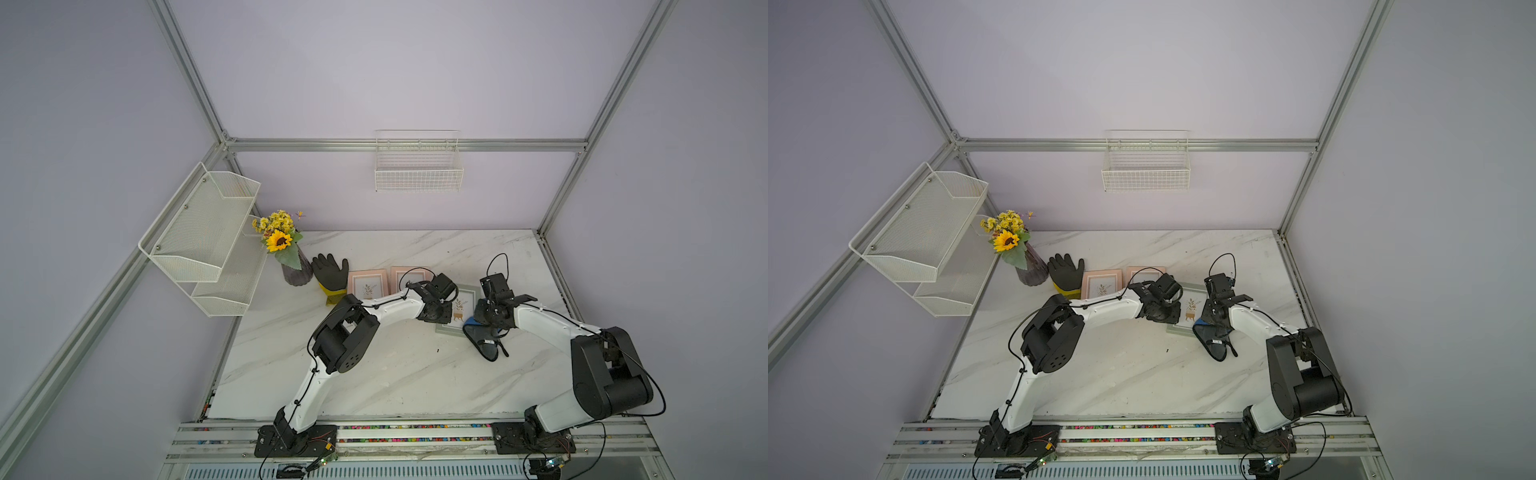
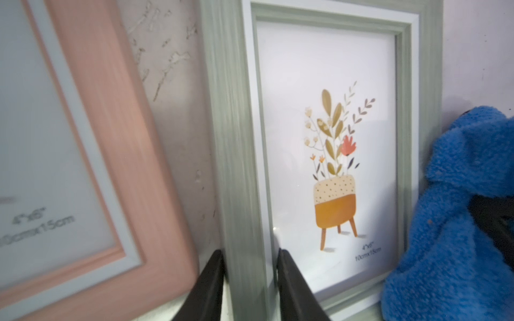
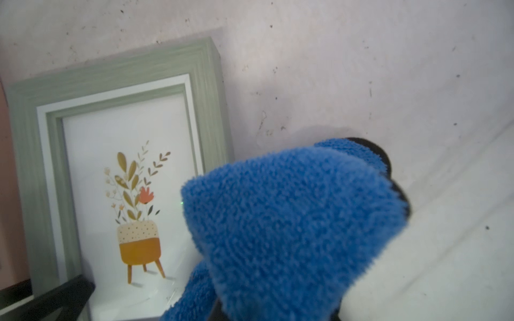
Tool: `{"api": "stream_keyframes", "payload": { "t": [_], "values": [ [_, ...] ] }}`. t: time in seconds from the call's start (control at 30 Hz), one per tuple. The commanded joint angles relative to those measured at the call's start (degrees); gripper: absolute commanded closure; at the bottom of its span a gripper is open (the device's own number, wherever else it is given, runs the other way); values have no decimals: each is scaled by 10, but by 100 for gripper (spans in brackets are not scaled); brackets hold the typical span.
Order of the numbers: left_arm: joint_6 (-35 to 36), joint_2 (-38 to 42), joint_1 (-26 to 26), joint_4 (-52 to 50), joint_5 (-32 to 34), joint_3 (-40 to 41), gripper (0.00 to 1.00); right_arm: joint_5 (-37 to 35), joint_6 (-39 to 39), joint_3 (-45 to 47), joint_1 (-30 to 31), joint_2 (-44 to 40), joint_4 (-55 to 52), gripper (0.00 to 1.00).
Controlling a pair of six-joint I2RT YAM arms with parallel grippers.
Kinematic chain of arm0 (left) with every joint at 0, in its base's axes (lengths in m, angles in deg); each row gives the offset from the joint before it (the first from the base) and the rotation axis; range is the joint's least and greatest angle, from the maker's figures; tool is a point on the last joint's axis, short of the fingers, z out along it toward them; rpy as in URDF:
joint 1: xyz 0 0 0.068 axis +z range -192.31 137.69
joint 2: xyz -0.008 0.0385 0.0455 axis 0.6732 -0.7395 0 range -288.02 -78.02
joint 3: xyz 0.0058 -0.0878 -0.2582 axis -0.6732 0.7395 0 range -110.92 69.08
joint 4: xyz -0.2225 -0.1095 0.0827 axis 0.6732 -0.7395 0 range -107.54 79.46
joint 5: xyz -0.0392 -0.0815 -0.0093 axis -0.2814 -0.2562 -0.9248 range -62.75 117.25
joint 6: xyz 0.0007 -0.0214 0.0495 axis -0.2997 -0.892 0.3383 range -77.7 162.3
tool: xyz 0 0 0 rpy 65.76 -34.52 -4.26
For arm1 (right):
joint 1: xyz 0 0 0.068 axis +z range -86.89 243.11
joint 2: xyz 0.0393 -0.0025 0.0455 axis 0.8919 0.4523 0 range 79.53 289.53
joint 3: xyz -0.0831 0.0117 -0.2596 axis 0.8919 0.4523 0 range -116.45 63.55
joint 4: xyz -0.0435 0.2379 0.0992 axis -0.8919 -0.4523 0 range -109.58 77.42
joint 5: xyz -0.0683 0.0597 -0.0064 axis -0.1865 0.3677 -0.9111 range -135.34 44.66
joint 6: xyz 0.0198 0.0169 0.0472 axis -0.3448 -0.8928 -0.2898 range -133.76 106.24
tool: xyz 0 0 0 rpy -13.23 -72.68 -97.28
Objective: Wipe the picture frame with a cloth
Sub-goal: Wipe the dirt from the picture frame.
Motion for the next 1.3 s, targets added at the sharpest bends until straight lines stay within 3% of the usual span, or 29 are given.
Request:
{"api": "stream_keyframes", "payload": {
  "t": [0.0,0.2,0.33,0.47,0.7,0.8,1.13,1.27],
  "values": [
    [2,-5,-7,-11,-22,26,67,44,-5,-30,12,40,-37,88],
    [14,9,-10,2,-26,50,67,47,23,-161,-43,144,-17,88],
    [16,10,-12,7,-29,57,68,72,29,-206,-42,181,-19,88],
    [16,12,-13,9,-25,58,68,69,30,-165,-30,160,-23,88],
    [16,-1,-12,12,-32,52,68,73,10,-16,13,31,-44,88],
    [17,-2,-12,13,-34,52,68,68,5,-8,14,15,-42,88],
    [26,13,-14,33,-50,74,69,53,17,-226,-20,184,-23,88],
    [25,15,-15,38,-54,77,70,74,17,-246,-18,188,-17,88]
  ]
}}
